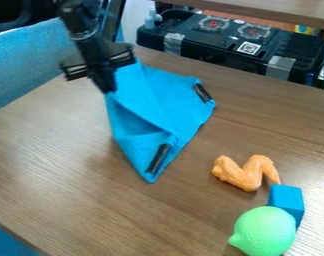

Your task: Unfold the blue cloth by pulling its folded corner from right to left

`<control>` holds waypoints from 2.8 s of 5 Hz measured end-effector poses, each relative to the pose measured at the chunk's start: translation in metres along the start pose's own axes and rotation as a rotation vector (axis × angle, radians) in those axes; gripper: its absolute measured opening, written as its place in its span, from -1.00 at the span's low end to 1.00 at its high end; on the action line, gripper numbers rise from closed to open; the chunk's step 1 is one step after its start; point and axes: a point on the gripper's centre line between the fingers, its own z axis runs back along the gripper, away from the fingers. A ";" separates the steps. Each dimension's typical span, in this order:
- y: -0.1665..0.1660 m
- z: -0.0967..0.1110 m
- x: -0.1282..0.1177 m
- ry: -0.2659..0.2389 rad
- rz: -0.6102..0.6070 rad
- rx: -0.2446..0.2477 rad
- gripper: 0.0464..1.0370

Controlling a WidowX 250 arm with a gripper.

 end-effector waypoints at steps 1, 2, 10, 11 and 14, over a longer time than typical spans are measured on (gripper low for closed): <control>0.033 0.006 0.003 0.000 -0.010 0.021 -0.99; 0.062 0.016 0.006 0.011 0.004 0.027 -0.99; 0.164 0.050 -0.003 0.101 -0.022 0.160 -0.96; 0.173 0.051 -0.002 0.166 -0.045 0.242 -0.69; 0.146 0.063 0.013 0.329 -0.172 0.338 0.89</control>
